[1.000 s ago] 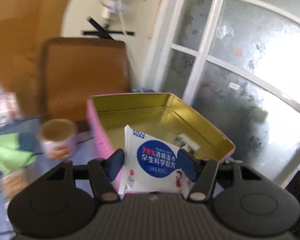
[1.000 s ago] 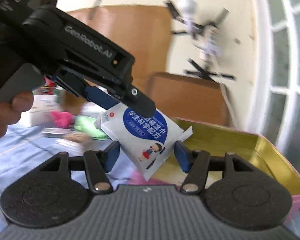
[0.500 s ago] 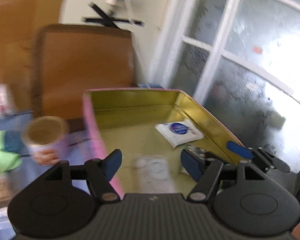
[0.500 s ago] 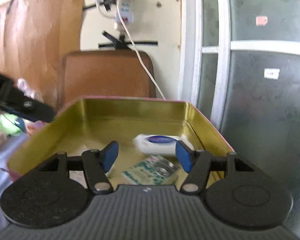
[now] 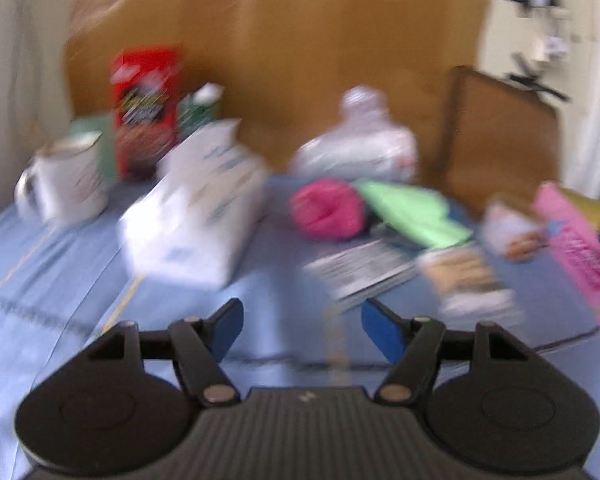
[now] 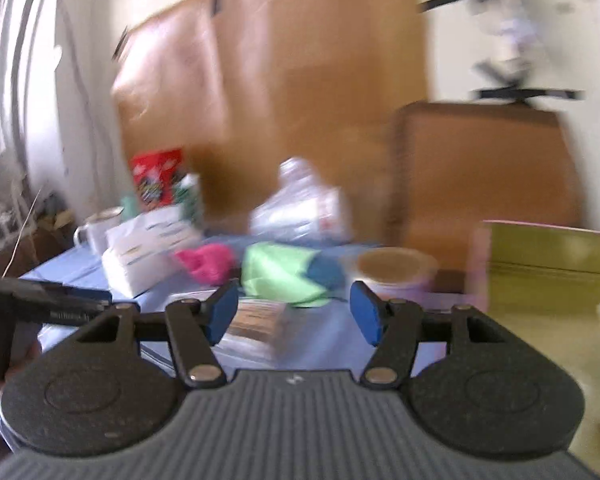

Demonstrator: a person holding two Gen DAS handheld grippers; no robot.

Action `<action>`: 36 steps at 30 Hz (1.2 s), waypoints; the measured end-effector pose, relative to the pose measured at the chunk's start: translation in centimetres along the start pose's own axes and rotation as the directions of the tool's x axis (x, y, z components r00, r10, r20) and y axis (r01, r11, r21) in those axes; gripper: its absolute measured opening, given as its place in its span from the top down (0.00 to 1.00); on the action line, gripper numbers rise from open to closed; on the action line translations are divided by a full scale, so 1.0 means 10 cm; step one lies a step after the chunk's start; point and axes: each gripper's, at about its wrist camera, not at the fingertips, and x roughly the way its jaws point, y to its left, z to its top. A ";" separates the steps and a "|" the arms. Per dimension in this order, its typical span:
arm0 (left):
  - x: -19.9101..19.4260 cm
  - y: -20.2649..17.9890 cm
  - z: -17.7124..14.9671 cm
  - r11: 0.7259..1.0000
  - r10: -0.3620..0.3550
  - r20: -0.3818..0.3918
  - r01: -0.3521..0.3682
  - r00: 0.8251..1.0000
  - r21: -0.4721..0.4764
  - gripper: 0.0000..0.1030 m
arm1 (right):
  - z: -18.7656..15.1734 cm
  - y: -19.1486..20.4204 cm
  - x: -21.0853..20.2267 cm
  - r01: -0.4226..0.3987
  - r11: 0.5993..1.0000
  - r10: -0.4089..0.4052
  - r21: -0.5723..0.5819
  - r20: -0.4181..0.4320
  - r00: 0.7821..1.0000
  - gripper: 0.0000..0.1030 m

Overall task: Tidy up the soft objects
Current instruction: 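Open the right gripper to drop the packet into the tin, then grasp the green cloth with the right gripper and lift it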

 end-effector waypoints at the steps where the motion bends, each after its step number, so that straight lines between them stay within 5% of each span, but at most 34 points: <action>1: 0.04 0.08 -0.05 1.000 0.004 -0.008 -0.004 1.000 -0.020 0.35 | 0.03 0.06 0.18 -0.009 1.000 0.009 -0.003 -0.027 1.000 0.43; 10: -0.02 0.15 -0.06 0.998 -0.046 0.049 0.048 0.998 -0.050 0.39 | 0.15 0.23 1.62 0.033 0.999 -0.040 -0.027 -0.289 0.957 0.46; 11: -0.03 0.16 -0.06 0.997 -0.055 0.052 0.058 0.997 -0.055 0.39 | 0.15 0.14 1.72 0.047 0.999 -0.040 0.016 -0.311 0.950 0.56; 13: 0.00 0.16 -0.04 0.995 -0.063 0.056 0.067 0.996 -0.070 0.39 | 0.16 0.05 1.76 0.041 0.996 -0.013 0.084 -0.315 0.949 0.97; 20: 0.02 0.24 -0.06 0.989 -0.084 0.048 0.089 0.995 -0.119 0.39 | 0.24 0.23 0.84 -0.169 0.965 0.199 0.200 -0.140 0.970 0.97; 27: 0.04 0.19 -0.07 0.990 -0.090 0.023 0.092 0.996 -0.107 0.39 | -0.44 0.66 -0.27 -0.265 0.964 0.266 0.028 -0.143 0.953 0.97; 32: -0.04 0.09 -0.11 0.987 -0.136 -0.018 0.133 0.991 -0.090 0.39 | -0.92 0.73 -0.31 -0.124 0.992 0.122 0.006 -0.235 0.964 0.83; 34: -0.13 0.02 -0.16 0.975 -0.190 -0.033 0.185 0.981 -0.119 0.39 | -0.93 0.70 -0.31 -0.136 0.990 0.140 0.030 -0.221 0.965 0.60; 36: -0.19 -0.09 -0.19 0.965 -0.241 -0.055 0.233 0.969 -0.118 0.39 | -0.90 0.72 -0.33 -0.140 0.990 0.139 0.010 -0.188 0.972 0.25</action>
